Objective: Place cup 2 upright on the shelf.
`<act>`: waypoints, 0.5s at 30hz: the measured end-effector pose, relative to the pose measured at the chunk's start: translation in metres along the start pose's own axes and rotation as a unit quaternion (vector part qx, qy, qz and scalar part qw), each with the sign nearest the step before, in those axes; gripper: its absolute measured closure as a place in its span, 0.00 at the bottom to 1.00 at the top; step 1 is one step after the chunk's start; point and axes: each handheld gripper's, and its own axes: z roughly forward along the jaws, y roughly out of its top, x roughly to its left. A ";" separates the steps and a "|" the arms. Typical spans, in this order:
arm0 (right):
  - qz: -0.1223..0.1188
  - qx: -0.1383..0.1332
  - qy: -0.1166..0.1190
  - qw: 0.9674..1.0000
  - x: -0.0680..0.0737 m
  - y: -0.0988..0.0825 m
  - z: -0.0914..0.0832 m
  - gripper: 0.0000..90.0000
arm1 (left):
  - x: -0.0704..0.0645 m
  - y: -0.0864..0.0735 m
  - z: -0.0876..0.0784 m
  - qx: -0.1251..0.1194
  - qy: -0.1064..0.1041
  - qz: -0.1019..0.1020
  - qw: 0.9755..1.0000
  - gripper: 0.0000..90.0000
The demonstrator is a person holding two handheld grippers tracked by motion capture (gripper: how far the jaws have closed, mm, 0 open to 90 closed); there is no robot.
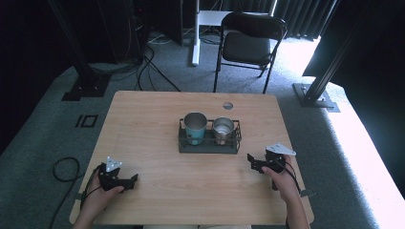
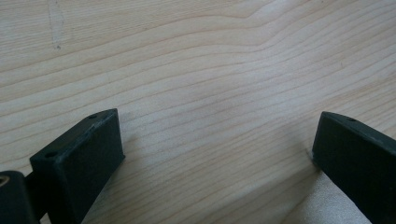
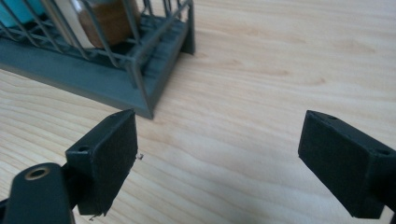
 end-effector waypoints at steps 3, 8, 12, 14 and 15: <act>0.006 0.004 -0.006 1.000 -0.004 -0.006 0.000 0.13 | 0.000 0.000 0.000 0.000 0.000 0.000 1.000 0.03; 0.004 0.016 -0.025 1.000 -0.009 -0.015 -0.001 0.13 | 0.000 0.000 0.000 0.000 0.000 0.001 1.000 0.03; 0.010 0.021 -0.038 0.999 -0.013 -0.020 -0.003 0.13 | 0.000 0.000 0.000 0.000 0.000 0.000 1.000 0.03; 0.014 0.021 -0.041 0.999 -0.014 -0.021 -0.004 0.13 | 0.000 0.000 0.000 0.000 0.000 0.001 1.000 0.03; 0.017 0.023 -0.042 0.999 -0.015 -0.022 -0.004 0.13 | 0.000 0.000 0.000 0.000 0.000 0.001 1.000 0.03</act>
